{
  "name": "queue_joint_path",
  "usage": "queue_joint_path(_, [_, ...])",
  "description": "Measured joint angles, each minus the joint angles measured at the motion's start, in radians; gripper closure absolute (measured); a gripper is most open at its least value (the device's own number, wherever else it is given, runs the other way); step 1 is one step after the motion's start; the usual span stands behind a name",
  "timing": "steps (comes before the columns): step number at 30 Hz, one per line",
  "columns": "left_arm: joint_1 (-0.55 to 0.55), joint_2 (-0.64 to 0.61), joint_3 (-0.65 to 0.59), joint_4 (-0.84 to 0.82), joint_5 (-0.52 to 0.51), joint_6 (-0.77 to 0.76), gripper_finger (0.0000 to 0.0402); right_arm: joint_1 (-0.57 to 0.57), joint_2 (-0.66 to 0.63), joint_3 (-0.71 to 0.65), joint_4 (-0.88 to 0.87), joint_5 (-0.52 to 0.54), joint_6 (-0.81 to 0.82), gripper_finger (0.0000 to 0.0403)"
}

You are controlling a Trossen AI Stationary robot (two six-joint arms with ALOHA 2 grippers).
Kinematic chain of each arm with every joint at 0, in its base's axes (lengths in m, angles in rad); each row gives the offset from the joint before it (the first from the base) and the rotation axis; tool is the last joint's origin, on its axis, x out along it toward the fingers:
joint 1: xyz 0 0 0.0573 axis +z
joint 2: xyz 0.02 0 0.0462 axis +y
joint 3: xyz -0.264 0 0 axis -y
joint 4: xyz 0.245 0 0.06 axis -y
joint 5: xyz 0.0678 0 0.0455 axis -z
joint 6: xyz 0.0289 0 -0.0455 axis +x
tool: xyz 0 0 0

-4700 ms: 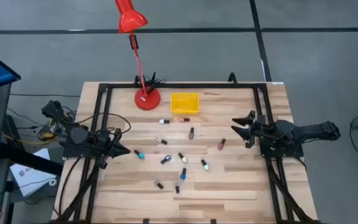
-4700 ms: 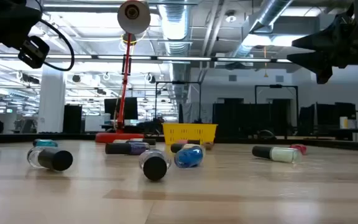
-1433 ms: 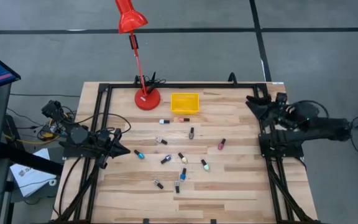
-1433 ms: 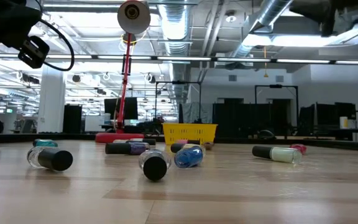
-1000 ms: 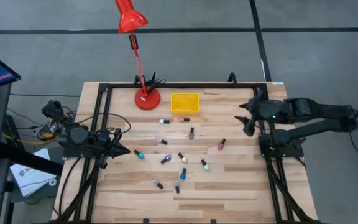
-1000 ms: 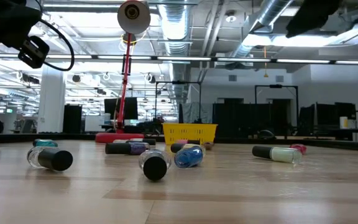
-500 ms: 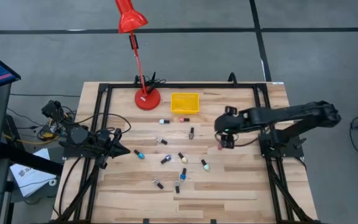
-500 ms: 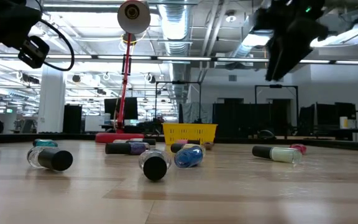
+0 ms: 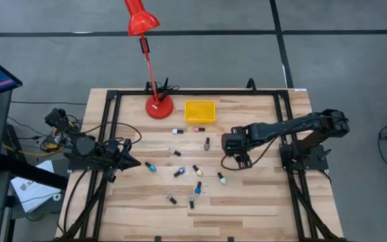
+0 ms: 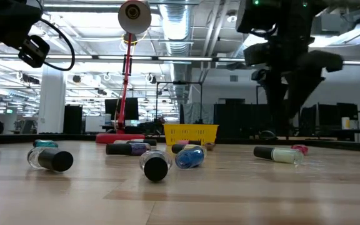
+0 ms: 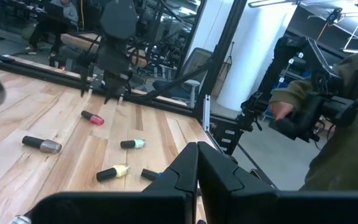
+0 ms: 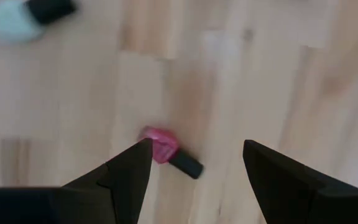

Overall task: Pick & Place Nail Polish
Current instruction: Put the red nail polish bottle into the yellow bin

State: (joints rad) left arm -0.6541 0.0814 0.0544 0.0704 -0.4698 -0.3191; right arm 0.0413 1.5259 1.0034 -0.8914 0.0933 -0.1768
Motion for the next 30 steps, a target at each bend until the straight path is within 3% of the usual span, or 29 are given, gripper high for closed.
queue_joint_path(5, [0.0,0.0,0.0,0.002,0.0,0.0,0.04,-0.048,-0.039,-0.057,0.002,-0.122,-0.138,0.0159])
queue_joint_path(13, [0.0,0.006,0.0,0.006,0.0,0.0,0.04,-0.113,-0.116,-0.245,0.109,-0.089,-0.357,0.0159])
queue_joint_path(18, [0.0,0.006,0.0,0.007,0.0,0.0,0.04,-0.129,-0.081,-0.269,0.192,-0.076,-0.424,0.0159])
queue_joint_path(30, [0.0,0.006,0.0,0.011,0.0,0.0,0.04,-0.13,0.058,-0.264,0.203,-0.102,-0.508,0.0171])
